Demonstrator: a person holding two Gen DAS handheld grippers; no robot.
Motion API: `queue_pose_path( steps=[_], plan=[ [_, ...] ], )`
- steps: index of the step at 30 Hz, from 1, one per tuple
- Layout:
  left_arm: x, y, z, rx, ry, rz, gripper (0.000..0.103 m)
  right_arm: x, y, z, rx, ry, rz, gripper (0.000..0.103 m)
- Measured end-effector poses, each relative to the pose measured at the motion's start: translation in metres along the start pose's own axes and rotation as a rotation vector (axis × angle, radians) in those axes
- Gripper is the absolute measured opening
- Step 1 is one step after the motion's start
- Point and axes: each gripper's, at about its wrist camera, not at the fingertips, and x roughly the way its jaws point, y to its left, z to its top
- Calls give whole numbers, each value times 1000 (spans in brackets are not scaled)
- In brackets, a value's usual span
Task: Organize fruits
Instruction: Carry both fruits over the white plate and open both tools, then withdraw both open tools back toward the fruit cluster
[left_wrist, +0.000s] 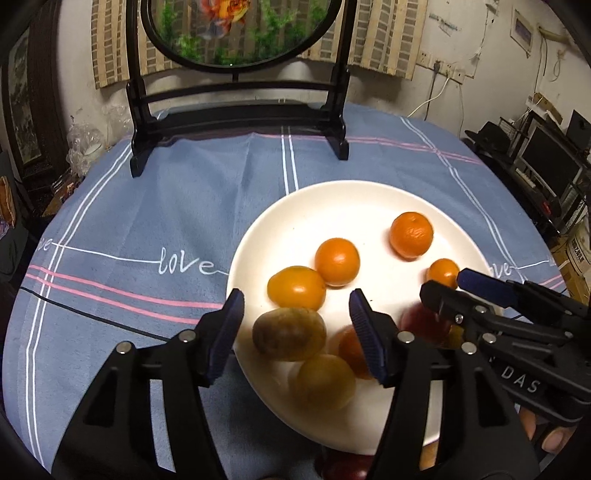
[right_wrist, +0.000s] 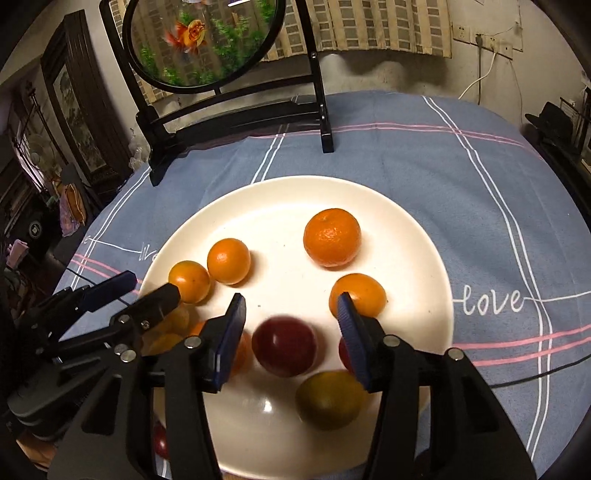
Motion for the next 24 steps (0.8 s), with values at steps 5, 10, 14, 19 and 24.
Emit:
queue_pose_path(
  steps=[5,10,14,19,24],
  plan=[
    [-22,-6,-7,27,-32,7,72,-21,-2,-12,-15,-27,1,53],
    [-45,-9,-24,60,-58,23,76,-45,-9,-26,-16,-60,-7,53],
    [-59,-7,-41,62,-67,29,79,-64,-17,-42,-3,-88,-11,54],
    [-76,-4,-60,68,-66,33,80,-82,-28,-67,17,-91,-33,54],
    [-91,3,-78,58,-66,36,84,-98,-37,-101,27,-68,-85,54]
  ],
)
